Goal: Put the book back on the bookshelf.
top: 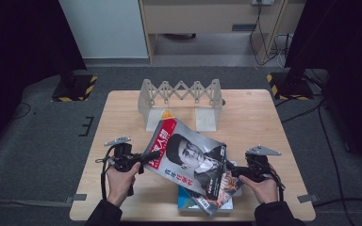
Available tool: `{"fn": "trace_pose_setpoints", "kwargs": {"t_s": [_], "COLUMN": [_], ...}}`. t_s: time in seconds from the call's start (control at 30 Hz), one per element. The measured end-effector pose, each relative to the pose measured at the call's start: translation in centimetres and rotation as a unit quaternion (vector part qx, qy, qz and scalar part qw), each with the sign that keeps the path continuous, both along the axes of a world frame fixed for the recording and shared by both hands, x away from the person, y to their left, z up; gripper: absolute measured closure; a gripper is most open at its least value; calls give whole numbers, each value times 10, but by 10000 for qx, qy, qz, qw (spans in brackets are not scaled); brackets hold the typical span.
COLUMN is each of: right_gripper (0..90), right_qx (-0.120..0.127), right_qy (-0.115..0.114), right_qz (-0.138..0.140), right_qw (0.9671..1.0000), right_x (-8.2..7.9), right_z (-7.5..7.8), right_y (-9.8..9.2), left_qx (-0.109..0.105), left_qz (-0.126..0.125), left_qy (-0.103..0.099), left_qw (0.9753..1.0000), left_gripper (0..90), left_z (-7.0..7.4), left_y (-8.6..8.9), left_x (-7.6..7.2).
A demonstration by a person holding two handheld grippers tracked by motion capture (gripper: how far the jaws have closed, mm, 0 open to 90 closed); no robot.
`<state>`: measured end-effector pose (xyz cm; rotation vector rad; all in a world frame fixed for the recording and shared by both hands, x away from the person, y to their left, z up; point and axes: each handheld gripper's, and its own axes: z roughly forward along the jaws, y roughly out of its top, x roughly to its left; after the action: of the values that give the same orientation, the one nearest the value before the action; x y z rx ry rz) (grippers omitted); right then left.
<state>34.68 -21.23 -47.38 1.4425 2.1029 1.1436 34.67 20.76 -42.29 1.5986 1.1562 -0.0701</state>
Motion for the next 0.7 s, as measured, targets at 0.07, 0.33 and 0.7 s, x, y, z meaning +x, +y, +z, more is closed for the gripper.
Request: {"fn": "trace_pose_setpoints", "kwargs": {"t_s": [0.07,0.33,0.7], "right_gripper": [119,119,119], "right_qx": [-10,-29,-223], "right_qy": [-10,-44,-138], "right_qz": [-47,-309,-563], "right_qw": [10000,9995,9981], "right_x": [1,5,11], "right_z": [0,0,-2], "right_y": [-3,-22,-42], "left_qx": [-2,-160,-266], "left_qz": [2,36,-20], "left_qy": [-34,-274,-559], "left_qw": [10000,9995,9981], "left_gripper": [857,860,862], "left_z": [3,32,65], "left_y": [-1,-5,-14], "left_x": [1,8,14]}}
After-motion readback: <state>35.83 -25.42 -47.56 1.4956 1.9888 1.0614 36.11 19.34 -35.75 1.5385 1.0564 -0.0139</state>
